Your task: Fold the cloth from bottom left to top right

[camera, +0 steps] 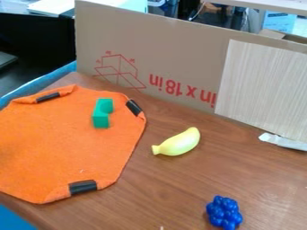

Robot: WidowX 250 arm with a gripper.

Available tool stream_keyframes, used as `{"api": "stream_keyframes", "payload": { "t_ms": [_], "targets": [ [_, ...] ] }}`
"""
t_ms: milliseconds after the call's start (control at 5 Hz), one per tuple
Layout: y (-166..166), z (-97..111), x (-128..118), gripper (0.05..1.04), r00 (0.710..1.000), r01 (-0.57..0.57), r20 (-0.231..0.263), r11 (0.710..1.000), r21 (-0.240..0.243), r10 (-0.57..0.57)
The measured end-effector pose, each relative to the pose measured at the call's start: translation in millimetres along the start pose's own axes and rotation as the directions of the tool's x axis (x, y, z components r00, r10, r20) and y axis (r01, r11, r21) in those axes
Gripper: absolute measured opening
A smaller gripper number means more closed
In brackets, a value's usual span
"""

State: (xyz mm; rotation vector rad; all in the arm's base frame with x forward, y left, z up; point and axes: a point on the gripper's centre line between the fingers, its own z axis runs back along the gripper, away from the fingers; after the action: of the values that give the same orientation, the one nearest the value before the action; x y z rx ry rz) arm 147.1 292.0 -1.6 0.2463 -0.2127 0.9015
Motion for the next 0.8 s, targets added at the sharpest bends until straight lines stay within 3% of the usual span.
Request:
{"api": "stream_keyframes", "payload": {
  "t_ms": [200, 400, 600, 800],
  "targets": [
    [-1, -6, 10, 0.870, 1.000, 0.006, 0.015, 0.999, 0.036, -0.007],
    [-2, -9, 14, 0.601, 1.000, -0.003, 0.022, 1.000, 0.029, 0.002],
    [-8, -7, 8, 0.332, 1.000, 0.013, 0.008, 1.000, -0.009, -0.013],
    [-13, 4, 3, 0.146, 1.000, 0.028, -0.012, 0.998, -0.048, -0.029]
  ]
}}
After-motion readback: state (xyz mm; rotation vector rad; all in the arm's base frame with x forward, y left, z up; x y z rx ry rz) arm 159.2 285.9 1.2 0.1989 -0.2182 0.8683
